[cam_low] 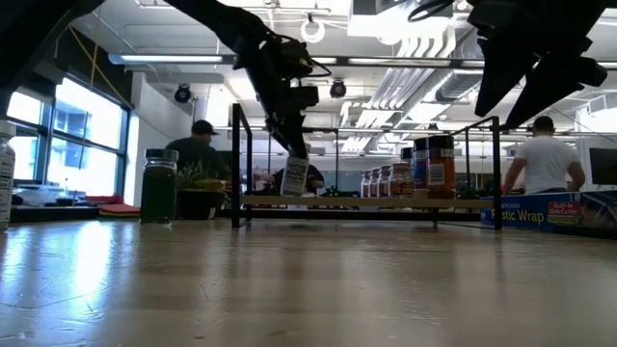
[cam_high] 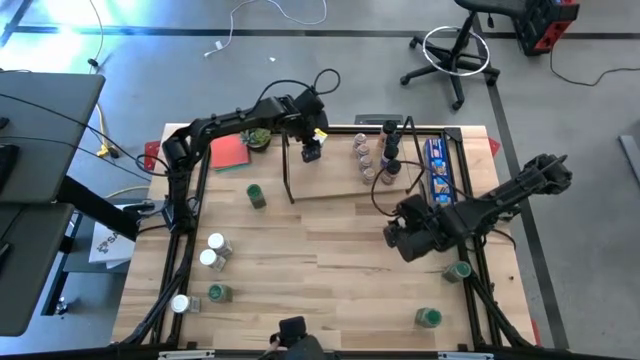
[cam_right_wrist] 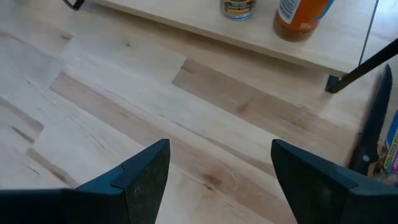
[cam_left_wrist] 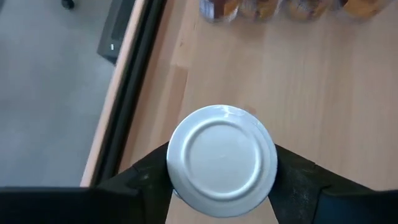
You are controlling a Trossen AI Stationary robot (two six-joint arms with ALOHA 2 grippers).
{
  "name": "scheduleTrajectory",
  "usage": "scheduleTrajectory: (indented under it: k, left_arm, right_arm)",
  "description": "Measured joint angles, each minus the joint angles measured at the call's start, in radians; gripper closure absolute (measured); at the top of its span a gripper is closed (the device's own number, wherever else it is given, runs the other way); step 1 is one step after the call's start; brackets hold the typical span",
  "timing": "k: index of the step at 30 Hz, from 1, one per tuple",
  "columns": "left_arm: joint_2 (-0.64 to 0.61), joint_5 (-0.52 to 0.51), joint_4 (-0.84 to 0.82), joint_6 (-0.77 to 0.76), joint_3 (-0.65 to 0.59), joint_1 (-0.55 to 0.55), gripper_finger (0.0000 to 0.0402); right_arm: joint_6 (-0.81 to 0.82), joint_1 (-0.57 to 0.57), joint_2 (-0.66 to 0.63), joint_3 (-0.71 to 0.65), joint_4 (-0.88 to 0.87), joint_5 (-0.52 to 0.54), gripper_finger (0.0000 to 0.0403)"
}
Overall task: Shelf spices
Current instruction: Put the white seasoning bottle on the shelf
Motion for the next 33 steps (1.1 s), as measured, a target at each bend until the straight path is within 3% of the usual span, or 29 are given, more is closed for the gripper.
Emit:
scheduleTrajectory:
  k: [11, 28, 33]
  left_arm:
    - [-0.002, 0.003, -0.021, 0.006, -0.013, 0.018, 0.0188]
    - [-0.001, 0.005, -0.045, 0.052, -0.016, 0.050, 0.0122]
    - [-0.006, 0.005, -0.119, 0.060, 0.028, 0.049, 0.0110]
  right_arm:
    - [-0.022, -0.022, 0.000, 0.000, 0.021, 0.000, 0.0128]
    - [-0.022, -0.021, 0.000, 0.000, 0.023, 0.000, 0.0128]
    - [-0.025, -0.021, 0.000, 0.000, 0.023, -0.002, 0.0128]
